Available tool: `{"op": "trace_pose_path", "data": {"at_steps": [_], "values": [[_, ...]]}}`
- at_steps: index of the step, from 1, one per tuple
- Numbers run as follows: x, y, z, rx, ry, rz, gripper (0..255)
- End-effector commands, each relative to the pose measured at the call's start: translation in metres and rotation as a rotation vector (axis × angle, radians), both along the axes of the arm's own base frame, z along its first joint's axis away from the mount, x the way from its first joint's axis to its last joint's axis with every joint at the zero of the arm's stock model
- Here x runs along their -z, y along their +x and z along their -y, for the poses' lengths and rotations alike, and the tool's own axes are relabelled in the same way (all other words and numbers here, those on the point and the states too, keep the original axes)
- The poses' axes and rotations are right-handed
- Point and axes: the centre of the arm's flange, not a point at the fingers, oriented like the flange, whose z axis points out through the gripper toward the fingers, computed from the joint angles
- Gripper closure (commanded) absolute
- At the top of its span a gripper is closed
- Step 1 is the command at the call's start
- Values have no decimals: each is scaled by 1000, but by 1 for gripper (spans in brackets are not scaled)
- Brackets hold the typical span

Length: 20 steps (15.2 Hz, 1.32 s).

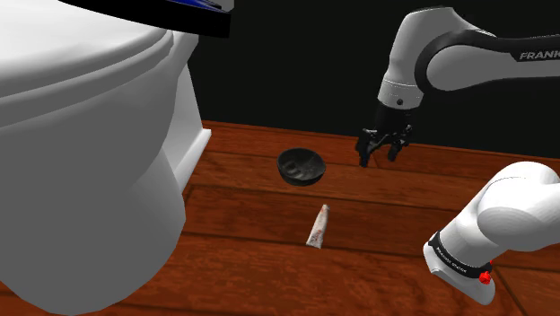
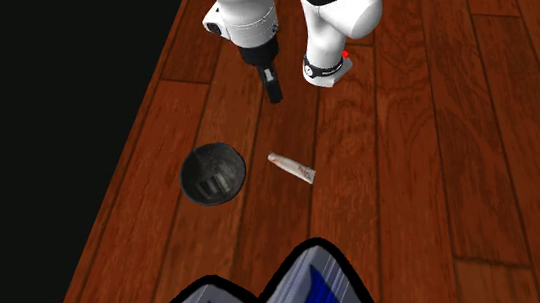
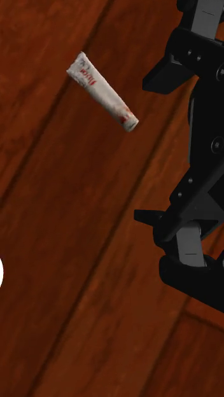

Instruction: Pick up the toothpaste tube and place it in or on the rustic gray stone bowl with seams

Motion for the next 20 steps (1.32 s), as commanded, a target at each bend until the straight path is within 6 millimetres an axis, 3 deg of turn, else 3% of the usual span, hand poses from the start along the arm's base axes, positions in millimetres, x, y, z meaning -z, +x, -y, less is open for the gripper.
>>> {"op": "trace_pose_path", "data": {"at_steps": [1, 8, 15, 20], "values": [[20, -1, -15, 97, -5, -7, 0], [93, 7, -68, 407, -24, -32, 0], [167, 29, -115, 717, -43, -57, 0], [196, 30, -122, 750, -45, -60, 0]]}}
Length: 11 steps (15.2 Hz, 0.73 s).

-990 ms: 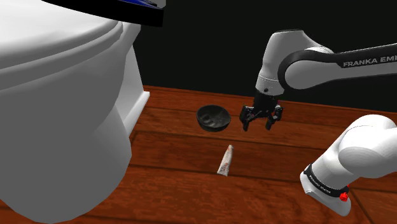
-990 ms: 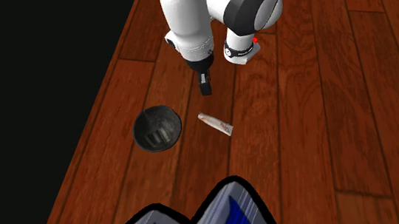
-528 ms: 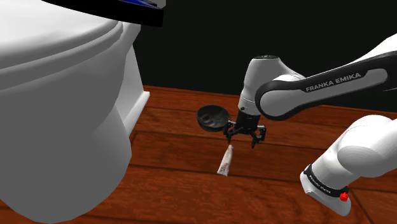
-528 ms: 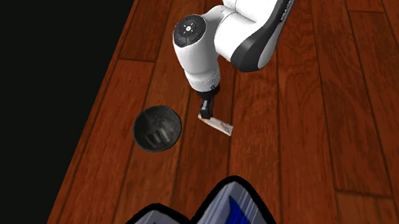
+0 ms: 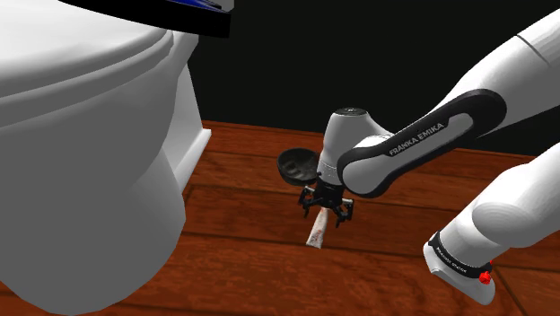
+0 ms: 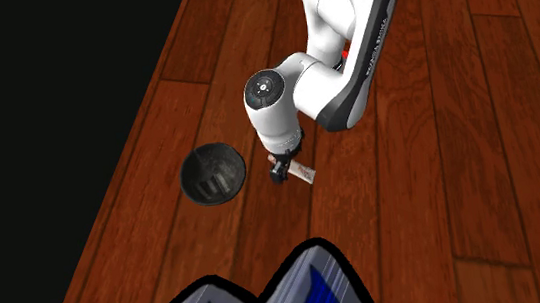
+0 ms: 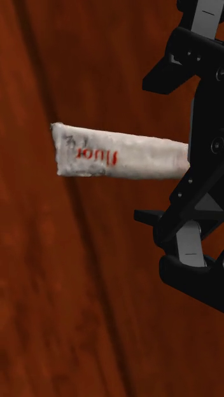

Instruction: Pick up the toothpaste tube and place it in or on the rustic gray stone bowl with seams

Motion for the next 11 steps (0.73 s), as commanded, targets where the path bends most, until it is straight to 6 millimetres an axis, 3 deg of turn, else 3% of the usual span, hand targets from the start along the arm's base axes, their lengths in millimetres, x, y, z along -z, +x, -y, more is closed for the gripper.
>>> {"op": "trace_pose_path", "data": {"at_steps": [1, 4, 11], "values": [[11, -2, -2, 3, 0, 1, 0], [25, -4, -3, 3, 0, 1, 0], [24, -4, -3, 3, 0, 1, 0]]}}
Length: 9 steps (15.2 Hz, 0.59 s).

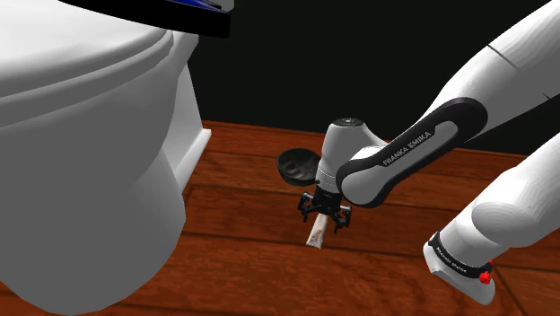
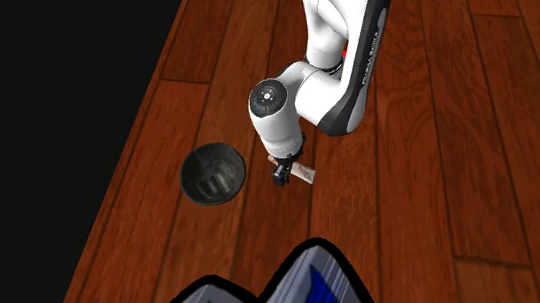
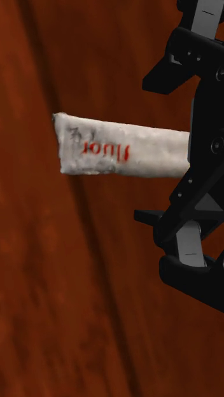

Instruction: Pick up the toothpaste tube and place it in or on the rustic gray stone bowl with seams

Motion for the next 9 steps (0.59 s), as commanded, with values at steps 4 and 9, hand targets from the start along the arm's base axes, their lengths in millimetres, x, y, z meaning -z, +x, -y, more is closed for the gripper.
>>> {"op": "trace_pose_path", "data": {"at_steps": [4, 9], "values": [[3, 0, 0, 0, 0, 0, 255], [3, -3, 3, 0, 0, 0, 255]]}}
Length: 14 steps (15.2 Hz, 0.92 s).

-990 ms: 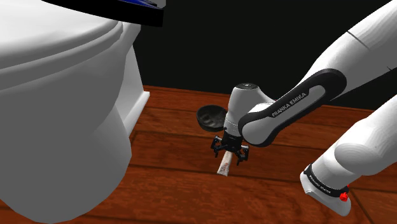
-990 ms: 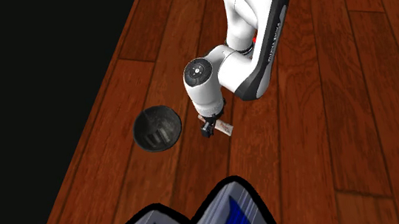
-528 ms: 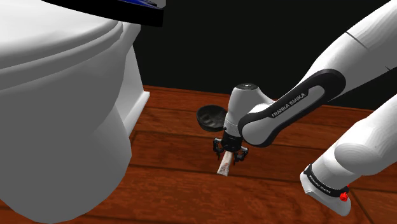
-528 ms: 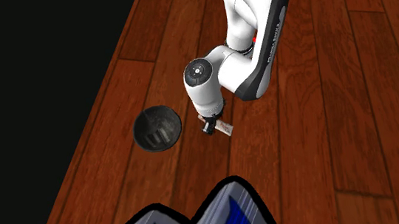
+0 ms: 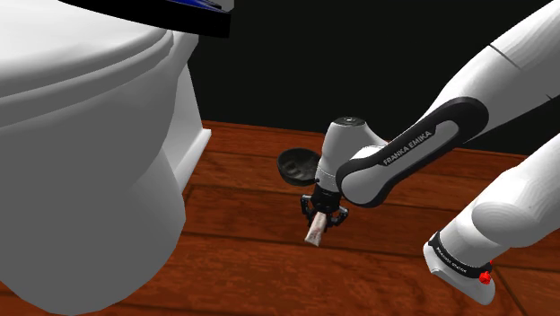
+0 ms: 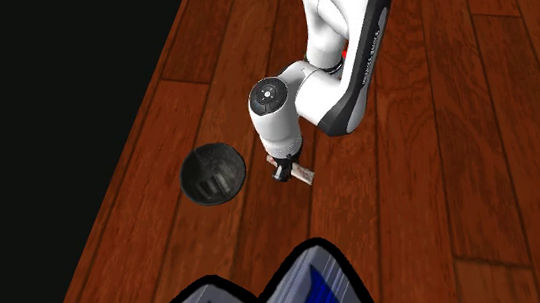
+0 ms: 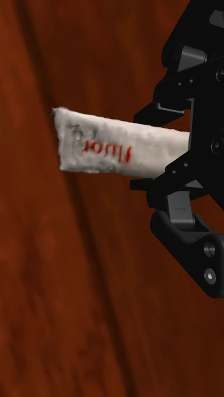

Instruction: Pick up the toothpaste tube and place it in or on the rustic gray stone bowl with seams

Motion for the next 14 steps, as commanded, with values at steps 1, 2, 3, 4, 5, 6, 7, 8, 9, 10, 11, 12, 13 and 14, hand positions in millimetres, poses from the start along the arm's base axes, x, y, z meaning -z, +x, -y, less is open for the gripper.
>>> {"op": "trace_pose_path", "data": {"at_steps": [1, 2, 3, 4, 5, 6, 7, 8, 9, 10, 11, 12, 13, 14], "values": [[3, -2, 0, 0, -7, -22, 255], [-2, -2, 0, 0, -7, -22, 255], [-7, -2, 0, 0, -7, -22, 255], [-13, -2, 0, 0, -7, -22, 255], [-18, -2, 0, 0, -7, -22, 255], [-23, -2, 0, 0, -7, -22, 255], [-29, -2, 0, 0, -7, -22, 255], [-34, -2, 0, 0, -7, -22, 255], [-39, -2, 0, 0, -7, -22, 255], [-44, -2, 0, 0, -7, -22, 255], [-50, -2, 0, 0, -7, -22, 255], [-55, -2, 0, 0, -7, -22, 255], [-60, -2, 0, 0, -7, -22, 255], [-66, -2, 0, 0, -7, -22, 255]]}}
